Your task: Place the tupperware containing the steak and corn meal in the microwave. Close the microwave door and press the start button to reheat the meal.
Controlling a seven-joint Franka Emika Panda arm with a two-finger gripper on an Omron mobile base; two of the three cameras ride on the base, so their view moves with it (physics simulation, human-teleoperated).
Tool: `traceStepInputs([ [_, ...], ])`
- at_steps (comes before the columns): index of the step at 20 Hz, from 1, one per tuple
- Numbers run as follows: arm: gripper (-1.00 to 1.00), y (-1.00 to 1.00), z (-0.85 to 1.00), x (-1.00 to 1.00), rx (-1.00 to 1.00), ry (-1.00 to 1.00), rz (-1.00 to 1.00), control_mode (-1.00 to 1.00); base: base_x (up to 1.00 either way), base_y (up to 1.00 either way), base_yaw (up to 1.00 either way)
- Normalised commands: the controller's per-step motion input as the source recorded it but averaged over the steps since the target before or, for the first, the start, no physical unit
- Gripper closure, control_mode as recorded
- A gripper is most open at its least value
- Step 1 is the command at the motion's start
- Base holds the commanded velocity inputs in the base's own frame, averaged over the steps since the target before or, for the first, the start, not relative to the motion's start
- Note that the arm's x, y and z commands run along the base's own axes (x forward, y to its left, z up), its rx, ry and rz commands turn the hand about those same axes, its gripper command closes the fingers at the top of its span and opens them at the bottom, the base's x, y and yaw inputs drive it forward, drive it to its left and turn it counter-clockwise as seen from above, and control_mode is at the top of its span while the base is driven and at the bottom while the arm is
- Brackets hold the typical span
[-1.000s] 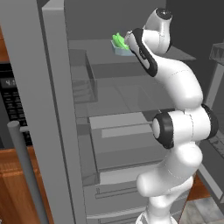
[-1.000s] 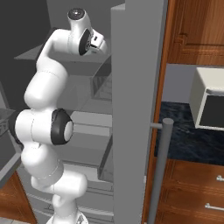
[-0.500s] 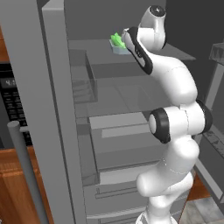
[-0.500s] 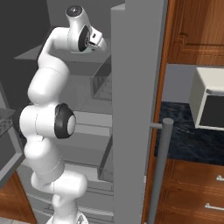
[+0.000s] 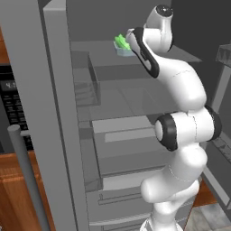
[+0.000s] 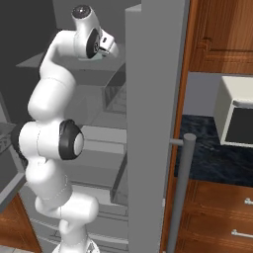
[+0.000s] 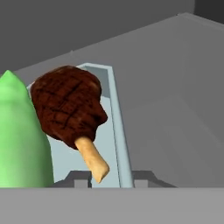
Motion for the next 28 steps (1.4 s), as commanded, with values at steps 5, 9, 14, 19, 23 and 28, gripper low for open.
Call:
traceStepInputs([
  [5,1.00,0.00,0.00,-0.50,0.00,-0.12,0.00,-1.00,0.00,0.00,0.00],
  [9,1.00,0.00,0.00,-0.91,0.00,-0.15,0.00,-1.00,0.00,0.00,0.00],
  [14,1.00,0.00,0.00,-1.00,0.00,-0.24,0.00,-1.00,0.00,0.00,0.00],
  [19,1.00,0.00,0.10,-1.00,0.00,-0.20,0.00,-1.00,0.00,0.00,0.00],
  [23,1.00,0.00,0.29,-1.00,0.01,-0.01,0.00,-1.00,0.00,0.00,0.00],
  [28,1.00,0.00,0.25,-1.00,0.01,0.08,0.00,-1.00,0.00,0.00,0.00],
])
